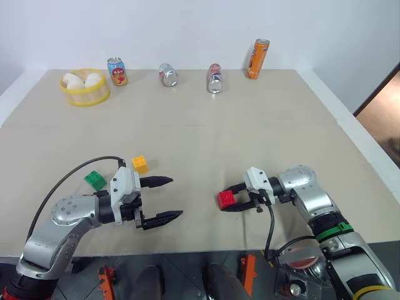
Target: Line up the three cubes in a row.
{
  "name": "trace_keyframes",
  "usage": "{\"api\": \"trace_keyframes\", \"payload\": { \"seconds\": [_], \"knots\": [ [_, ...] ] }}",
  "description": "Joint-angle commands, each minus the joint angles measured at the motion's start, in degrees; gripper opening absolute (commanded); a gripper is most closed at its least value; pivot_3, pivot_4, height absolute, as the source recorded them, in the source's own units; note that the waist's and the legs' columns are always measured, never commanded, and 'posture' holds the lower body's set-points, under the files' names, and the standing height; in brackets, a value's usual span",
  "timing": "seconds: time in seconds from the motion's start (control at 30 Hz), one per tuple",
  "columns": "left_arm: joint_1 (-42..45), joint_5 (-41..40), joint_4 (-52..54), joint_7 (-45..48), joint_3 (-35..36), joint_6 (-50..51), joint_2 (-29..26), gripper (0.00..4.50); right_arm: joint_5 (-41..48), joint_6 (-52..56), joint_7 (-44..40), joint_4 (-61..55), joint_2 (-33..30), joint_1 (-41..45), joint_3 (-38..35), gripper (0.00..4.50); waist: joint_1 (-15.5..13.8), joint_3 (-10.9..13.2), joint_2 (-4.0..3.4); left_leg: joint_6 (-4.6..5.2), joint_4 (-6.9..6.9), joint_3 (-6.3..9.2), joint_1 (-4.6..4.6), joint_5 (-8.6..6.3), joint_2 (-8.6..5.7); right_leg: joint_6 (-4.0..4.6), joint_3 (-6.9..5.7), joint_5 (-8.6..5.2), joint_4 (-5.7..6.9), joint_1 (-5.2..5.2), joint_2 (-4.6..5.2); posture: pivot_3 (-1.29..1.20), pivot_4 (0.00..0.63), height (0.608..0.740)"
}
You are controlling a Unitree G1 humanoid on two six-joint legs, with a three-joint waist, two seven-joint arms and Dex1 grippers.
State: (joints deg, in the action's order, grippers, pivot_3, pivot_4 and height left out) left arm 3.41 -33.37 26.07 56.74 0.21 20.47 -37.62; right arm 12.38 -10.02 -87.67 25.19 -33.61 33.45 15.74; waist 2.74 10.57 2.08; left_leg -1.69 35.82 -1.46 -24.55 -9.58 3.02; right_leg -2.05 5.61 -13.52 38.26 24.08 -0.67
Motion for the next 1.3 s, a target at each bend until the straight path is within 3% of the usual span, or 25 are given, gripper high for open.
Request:
{"api": "trace_keyframes", "payload": {
  "seconds": [0.03, 0.27, 0.47, 0.57, 0.7, 0.97, 1.3],
  "knots": [
    [-0.32, -1.18, 2.45, -0.02, 1.71, 0.06, -0.83, 4.50, -0.75, -1.52, -2.36, 1.39, -0.15, 1.09, 0.12, 2.07, 0.00, 0.00, 0.00, 0.00, 0.01, -0.01, 0.01, 0.00, 0.00, 0.00, 0.01, 0.00, 0.00, -0.01, 0.00, 0.00, 0.150, 0.740],
    [-1.54, -2.87, 3.37, -4.27, 5.97, 1.72, -0.42, 4.50, 4.65, 5.35, -2.92, -4.80, -1.18, 0.84, -2.65, 4.42, 0.00, 0.00, 0.00, 0.01, 0.01, -0.05, 0.02, 0.01, 0.01, 0.01, 0.04, 0.01, 0.00, 0.00, 0.01, 0.00, 0.150, 0.740],
    [-4.64, -8.87, 3.01, -9.47, 20.90, 6.53, -3.19, 4.50, 15.57, 19.98, 0.49, -20.60, -3.48, 1.52, -7.22, 4.47, 0.17, 0.02, 0.00, 0.01, -0.08, -0.04, 0.00, 0.00, 0.09, 0.02, -0.03, -0.01, 0.03, 0.08, -0.02, 0.00, 0.150, 0.740],
    [-6.76, -8.46, -1.09, -9.62, 28.14, 6.87, -5.74, 4.50, 19.09, 26.12, 7.24, -24.58, -0.28, 4.46, -9.30, 4.47, 0.47, 0.02, 0.00, 0.00, -0.09, -0.10, 0.02, 0.00, 0.27, 0.11, -0.09, 0.00, 0.11, 0.20, -0.09, 0.00, 0.150, 0.740],
    [-9.33, -5.85, -7.44, -8.22, 32.27, 5.67, -7.85, 4.50, 18.85, 30.15, 15.06, -25.43, 5.17, 7.48, -9.16, 4.47, 0.58, 0.02, 0.00, -0.01, -0.11, -0.10, 0.16, 0.00, 0.33, 0.31, -0.16, -0.05, 0.25, 0.21, -0.13, 0.00, 0.150, 0.740],
    [-7.13, -0.62, -22.11, -1.87, 30.57, 0.81, -10.91, 4.50, 16.90, 30.23, 18.20, -27.10, 10.64, 6.17, -5.95, 4.47, -0.07, -0.01, 0.05, -0.05, -0.11, -0.15, -0.17, -0.03, 0.28, 0.38, -0.24, -0.12, 0.23, 0.49, 0.01, 0.00, 0.150, 0.740],
    [4.79, 6.57, -40.80, 6.45, 19.24, -4.24, -11.47, 4.50, 15.18, 29.49, 19.62, -28.92, 11.48, 4.53, -4.87, 4.47, -0.03, -0.06, 0.13, -0.08, -0.12, -0.14, -0.50, -0.02, 0.37, 0.31, -0.45, -0.06, 0.72, 1.07, -0.04, 0.00, 0.150, 0.740]
  ]
}}
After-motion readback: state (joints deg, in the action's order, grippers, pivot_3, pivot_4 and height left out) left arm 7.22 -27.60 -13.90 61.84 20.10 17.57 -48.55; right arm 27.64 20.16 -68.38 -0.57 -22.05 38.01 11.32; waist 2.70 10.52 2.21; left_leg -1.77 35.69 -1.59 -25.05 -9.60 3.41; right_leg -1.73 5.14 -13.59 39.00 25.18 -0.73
